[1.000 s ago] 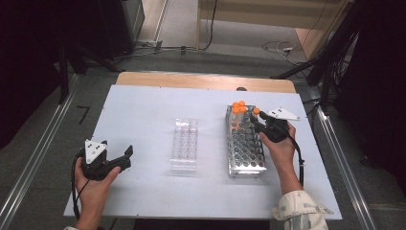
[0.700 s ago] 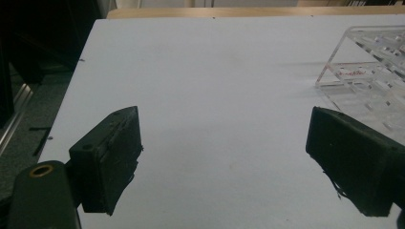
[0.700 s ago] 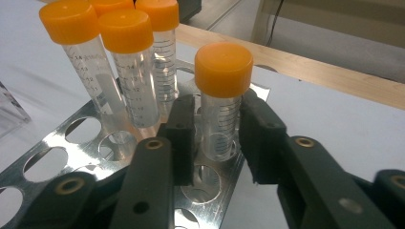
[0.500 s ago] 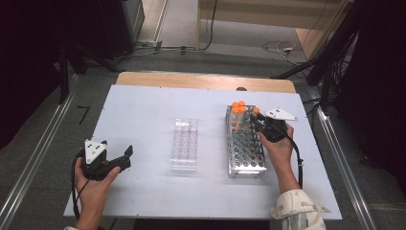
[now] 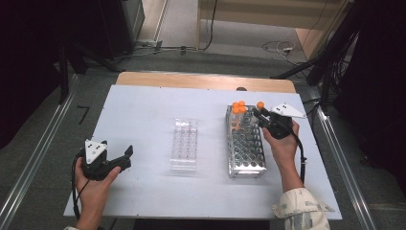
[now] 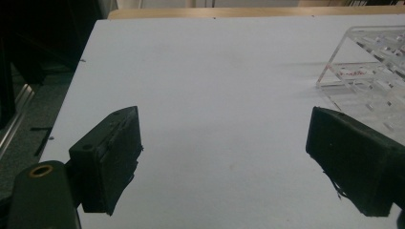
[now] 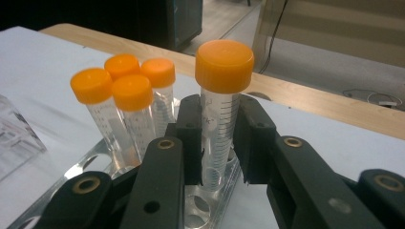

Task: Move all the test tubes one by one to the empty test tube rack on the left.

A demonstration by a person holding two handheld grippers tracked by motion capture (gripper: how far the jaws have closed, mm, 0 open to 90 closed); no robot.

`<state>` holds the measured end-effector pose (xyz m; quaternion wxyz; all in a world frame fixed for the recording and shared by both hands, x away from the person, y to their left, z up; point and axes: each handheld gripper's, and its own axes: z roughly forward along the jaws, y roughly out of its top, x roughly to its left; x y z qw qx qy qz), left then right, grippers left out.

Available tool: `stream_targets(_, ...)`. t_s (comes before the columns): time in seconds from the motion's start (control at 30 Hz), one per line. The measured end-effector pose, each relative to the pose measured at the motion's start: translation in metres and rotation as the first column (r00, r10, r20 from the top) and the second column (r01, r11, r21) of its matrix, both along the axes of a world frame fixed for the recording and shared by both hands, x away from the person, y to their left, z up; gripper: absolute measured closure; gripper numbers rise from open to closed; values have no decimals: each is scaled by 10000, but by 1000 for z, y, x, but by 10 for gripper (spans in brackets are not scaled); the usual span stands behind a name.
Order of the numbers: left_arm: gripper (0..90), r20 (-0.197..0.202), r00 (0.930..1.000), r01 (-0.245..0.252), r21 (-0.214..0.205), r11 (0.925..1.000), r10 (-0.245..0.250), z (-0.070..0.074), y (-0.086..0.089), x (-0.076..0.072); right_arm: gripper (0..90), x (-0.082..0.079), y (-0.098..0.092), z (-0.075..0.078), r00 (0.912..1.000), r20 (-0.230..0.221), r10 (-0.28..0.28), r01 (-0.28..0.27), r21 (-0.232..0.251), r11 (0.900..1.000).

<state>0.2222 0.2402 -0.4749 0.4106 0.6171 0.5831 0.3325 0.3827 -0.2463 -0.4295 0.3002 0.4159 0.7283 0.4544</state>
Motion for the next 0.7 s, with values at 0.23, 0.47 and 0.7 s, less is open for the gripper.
stream_targets(0.23, 126, -76, 9998, 184, -559, 9983, -188, 2, -3, 3, 715, -4, 0, 16, 9994, 342, 37, -39, 69, 10000)
stream_targets(0.47, 126, -110, 9967, 801, -567, 9952, -808, 11, -16, 13, 715, -12, -2, 34, 9985, 540, 116, -128, 227, 9997)
stream_targets(0.7, 112, -77, 9896, 1433, -331, 9891, -1436, 26, -37, 28, 715, -24, 1, 41, 9979, 492, 427, -441, 270, 9987)
